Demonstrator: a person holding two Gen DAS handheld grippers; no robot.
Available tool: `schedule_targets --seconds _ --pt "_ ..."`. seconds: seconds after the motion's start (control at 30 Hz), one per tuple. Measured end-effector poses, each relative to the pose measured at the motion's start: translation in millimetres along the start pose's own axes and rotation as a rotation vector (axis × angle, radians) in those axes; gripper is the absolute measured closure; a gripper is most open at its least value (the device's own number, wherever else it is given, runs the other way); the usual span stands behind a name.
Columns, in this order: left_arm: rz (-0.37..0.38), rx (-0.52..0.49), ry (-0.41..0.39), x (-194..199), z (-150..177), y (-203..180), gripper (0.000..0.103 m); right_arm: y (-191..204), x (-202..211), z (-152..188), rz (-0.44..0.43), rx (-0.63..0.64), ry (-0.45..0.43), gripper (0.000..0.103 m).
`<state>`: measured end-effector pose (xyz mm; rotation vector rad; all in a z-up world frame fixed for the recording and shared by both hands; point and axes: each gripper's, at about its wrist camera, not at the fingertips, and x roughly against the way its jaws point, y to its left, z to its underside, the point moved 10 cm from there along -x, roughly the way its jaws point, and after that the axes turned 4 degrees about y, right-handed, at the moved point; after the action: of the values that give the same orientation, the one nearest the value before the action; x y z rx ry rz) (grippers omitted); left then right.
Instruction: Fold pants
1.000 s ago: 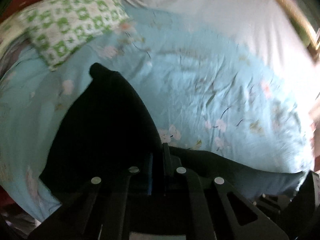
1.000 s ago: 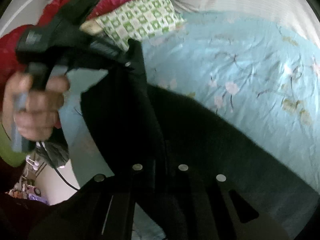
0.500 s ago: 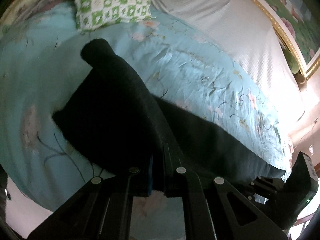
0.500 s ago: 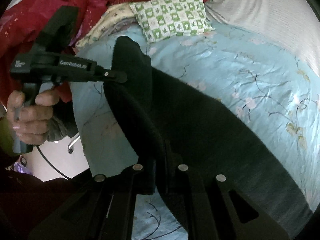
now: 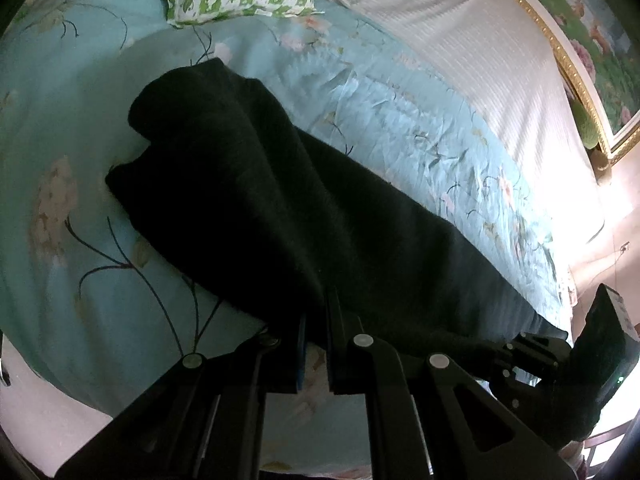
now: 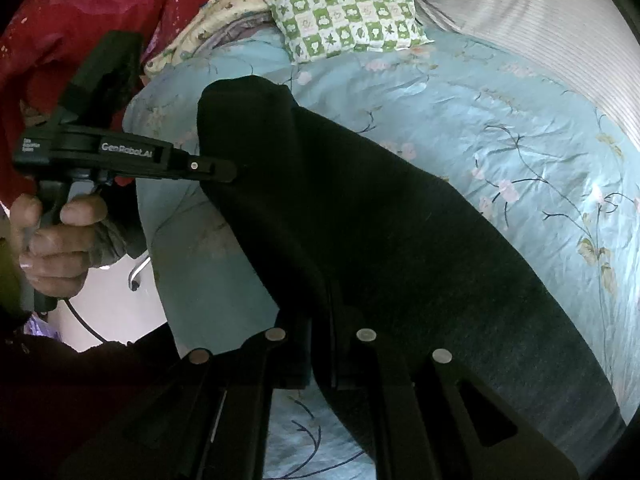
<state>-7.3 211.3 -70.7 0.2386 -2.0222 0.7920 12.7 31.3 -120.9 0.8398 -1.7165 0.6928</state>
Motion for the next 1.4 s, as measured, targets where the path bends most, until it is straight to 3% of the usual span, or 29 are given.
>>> schedule_targets --seconds 0.1,0.3,0.37,0.4,0.43,0.5,0.67,0.87,1.1,1.23,1.4 --pt "-0.004 -0.005 0.008 -2.7 2.3 2.5 0.095 -0.7 -4.4 2.3 -0.013 -0.015 0.021 0.094" --pt "0.004 -0.005 0.022 9.4 3.9 12.3 0.08 0.9 0.6 0.7 -0.063 -0.064 0.026 0.081" --pt "0.0 0.013 0.028 13.2 4.3 20.4 0.074 1.1 3.3 -0.6 -0.093 -0.087 0.023 0.07" --pt "-0.003 0.029 0.036 14.6 4.5 25.6 0.064 0.8 4.7 -1.7 -0.102 -0.099 0.02 0.067" --pt "-0.004 0.045 0.039 15.8 4.5 30.1 0.056 0.2 7.1 -3.3 -0.116 -0.111 0.012 0.066" --pt "-0.01 0.083 0.028 20.6 0.7 41.5 0.056 -1.8 12.5 -8.1 -0.144 -0.14 -0.01 0.066" --pt "-0.027 0.165 0.012 27.8 -18.9 66.3 0.038 -27.4 26.2 -29.5 -0.144 -0.218 -0.074 0.066" --pt "-0.101 0.236 0.034 22.6 -41.2 93.7 0.032 -78.4 23.4 -56.7 -0.087 -0.32 -0.107 0.066" --pt "-0.116 0.264 0.042 9.3 -49.9 102.6 0.03 -120.6 -27.0 -75.9 -0.095 -0.373 0.015 0.065" --pt "-0.133 0.253 0.037 2.9 -47.0 105.1 0.03 -118.6 -56.5 -70.2 -0.121 -0.352 0.11 0.066" --pt "-0.138 0.26 -0.013 -2.7 -53.6 106.0 0.034 -102.2 -63.7 -68.7 -0.105 -0.273 0.137 0.066"
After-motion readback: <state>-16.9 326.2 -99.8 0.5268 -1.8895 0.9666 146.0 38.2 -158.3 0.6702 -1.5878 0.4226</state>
